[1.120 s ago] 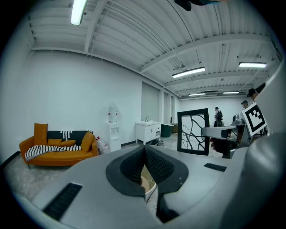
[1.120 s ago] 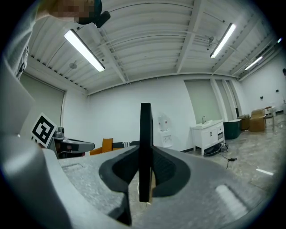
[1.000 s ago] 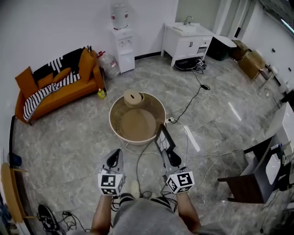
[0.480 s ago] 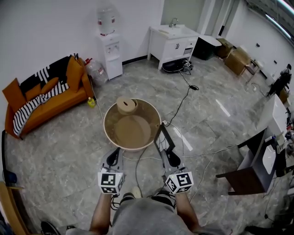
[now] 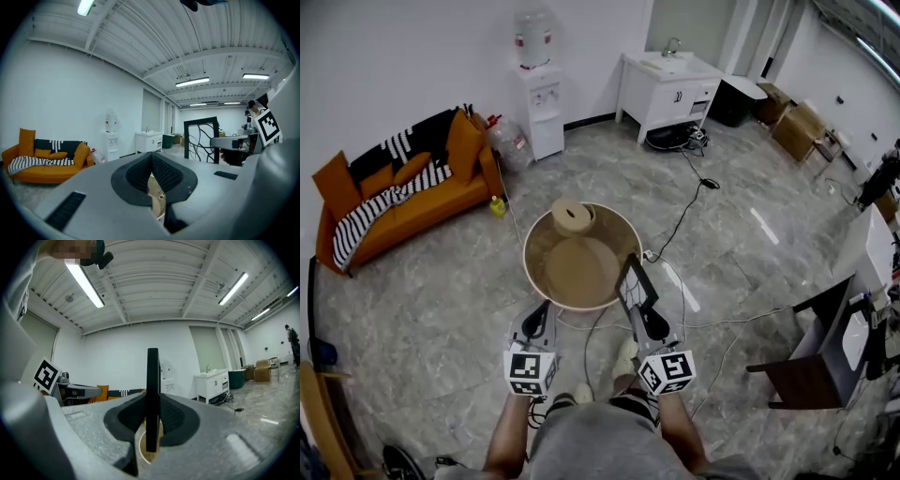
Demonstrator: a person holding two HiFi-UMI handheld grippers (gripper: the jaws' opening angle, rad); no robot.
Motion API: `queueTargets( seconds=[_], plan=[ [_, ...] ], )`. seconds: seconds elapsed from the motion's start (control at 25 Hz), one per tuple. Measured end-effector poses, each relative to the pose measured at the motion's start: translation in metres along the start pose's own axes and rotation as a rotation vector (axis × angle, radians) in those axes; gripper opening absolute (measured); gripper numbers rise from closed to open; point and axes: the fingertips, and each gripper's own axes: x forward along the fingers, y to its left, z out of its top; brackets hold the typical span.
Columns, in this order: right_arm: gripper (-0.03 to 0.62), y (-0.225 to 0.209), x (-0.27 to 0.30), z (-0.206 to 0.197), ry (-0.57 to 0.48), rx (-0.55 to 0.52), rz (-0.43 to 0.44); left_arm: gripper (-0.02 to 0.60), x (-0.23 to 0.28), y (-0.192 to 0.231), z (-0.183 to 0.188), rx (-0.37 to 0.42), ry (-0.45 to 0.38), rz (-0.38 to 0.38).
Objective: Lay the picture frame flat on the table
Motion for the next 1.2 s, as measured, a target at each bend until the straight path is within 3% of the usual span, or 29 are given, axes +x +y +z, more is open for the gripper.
queueTargets(
  seconds=[0.56, 1.2],
  plan=[
    [0.067, -0.064, 0.132, 0.011, 0.024, 0.02, 0.082, 0.017, 0.115, 0.052, 0.016, -0.014, 0.02, 0.085],
    [0.067, -0.153, 0.239, 0.003, 0.086, 0.067, 0.204, 0.017, 0.238, 0.06, 0.024, -0.039, 0.063, 0.194]
  ],
)
